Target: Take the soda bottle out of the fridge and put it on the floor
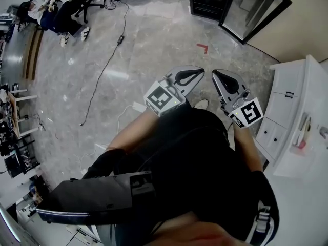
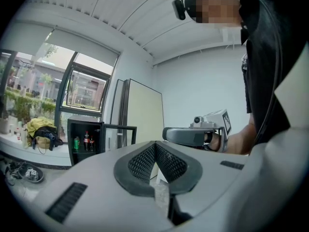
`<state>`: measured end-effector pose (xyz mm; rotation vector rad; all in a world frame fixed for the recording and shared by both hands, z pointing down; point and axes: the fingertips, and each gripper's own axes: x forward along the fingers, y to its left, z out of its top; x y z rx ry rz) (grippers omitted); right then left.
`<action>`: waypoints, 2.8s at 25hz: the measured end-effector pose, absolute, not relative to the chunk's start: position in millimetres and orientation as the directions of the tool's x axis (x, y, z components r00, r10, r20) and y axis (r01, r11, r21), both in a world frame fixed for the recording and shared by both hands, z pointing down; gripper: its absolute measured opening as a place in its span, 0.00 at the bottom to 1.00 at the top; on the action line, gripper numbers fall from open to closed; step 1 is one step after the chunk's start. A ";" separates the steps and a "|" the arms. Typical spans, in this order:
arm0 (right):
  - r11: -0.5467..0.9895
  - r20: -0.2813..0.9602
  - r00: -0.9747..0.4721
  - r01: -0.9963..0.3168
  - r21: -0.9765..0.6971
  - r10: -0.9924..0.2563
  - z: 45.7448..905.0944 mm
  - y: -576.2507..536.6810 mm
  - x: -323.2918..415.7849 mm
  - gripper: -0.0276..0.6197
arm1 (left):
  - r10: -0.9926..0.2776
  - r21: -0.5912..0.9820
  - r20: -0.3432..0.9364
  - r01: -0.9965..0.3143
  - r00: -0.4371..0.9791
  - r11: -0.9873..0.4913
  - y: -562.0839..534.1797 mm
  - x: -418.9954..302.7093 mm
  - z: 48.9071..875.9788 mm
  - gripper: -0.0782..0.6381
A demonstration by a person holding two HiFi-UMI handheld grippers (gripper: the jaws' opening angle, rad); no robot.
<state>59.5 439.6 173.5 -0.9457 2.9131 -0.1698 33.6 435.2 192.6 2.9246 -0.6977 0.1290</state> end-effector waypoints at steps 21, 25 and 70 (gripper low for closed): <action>0.730 0.063 -0.740 -0.672 -0.125 -0.670 193.6 222.6 -8.9 0.06 | -0.375 0.134 0.078 -0.382 0.924 -0.914 212.1 -48.3 205.2 0.11; 0.691 0.053 -0.701 -0.711 -0.132 -0.711 191.1 191.0 -6.4 0.06 | -0.358 0.119 0.071 -0.364 0.931 -0.924 185.7 -57.1 204.2 0.11; 0.630 0.067 -0.638 -0.769 -0.109 -0.767 355.6 -256.4 146.9 0.07 | -0.534 0.117 0.210 -0.563 0.819 -0.818 -225.6 93.3 357.1 0.11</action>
